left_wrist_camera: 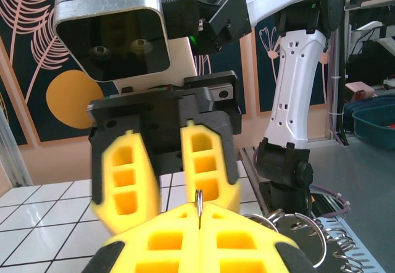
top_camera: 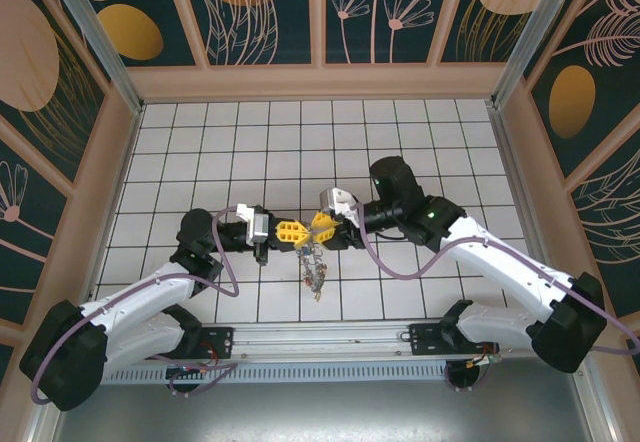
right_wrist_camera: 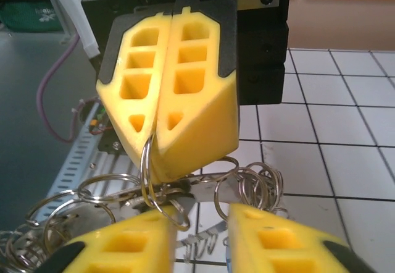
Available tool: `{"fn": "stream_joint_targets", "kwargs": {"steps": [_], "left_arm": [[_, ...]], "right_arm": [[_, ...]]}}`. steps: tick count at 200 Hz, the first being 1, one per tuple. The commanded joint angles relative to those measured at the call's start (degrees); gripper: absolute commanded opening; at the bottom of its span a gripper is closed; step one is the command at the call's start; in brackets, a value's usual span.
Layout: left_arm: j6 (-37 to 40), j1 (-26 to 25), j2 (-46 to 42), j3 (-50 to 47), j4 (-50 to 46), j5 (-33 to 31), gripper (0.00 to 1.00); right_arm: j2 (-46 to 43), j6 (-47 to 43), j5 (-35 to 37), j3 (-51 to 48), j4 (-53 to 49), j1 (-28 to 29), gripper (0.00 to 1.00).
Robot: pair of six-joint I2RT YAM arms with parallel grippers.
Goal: Put the keys on the keyring
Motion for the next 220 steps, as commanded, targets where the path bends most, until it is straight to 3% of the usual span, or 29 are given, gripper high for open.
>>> {"fn": "stream_joint_targets", "kwargs": {"steps": [1, 27, 65, 94, 143, 178, 203, 220], "left_arm": [[-0.7, -0.2, 0.0, 1.2, 4.1, 0.7, 0.0], [-0.3, -0.3, 0.5, 1.9, 3.6, 1.0, 0.0], [-0.9, -0.4, 0.9, 1.7, 4.8, 0.9, 0.0], [-0.8, -0.4, 0.3, 1.4, 4.5, 0.8, 0.0], [-0.7, -0.5, -0.1, 1.3, 4.2, 0.7, 0.0], [-0.7, -0.5, -0.1, 1.4, 4.2, 0.6, 0.0], [-0.6, -0.6, -0.1, 1.4, 4.1, 0.7, 0.0], [-0.5, -0.5, -0.1, 1.5, 4.0, 0.7, 0.0]], "right_arm": [[-3.0, -1.2, -0.8, -0.1, 0.6, 0.6, 0.31], [-3.7, -1.8, -1.7, 0.3, 0.4, 0.6, 0.29], [-3.0, -2.9, -2.1, 0.6, -0.8, 0.7, 0.11], [-2.3, -2.8, -1.4, -0.5, -0.6, 0.7, 0.22], [-2.1, -2.0, -0.9, -1.2, -0.5, 0.6, 0.19], [-2.3, -1.8, 0.0, -1.5, -0.7, 0.6, 0.23], [-1.7, -1.9, -0.6, -1.0, -1.3, 0.5, 0.04], [-1.3, -1.9, -1.1, -0.9, -1.1, 0.5, 0.0]]}}
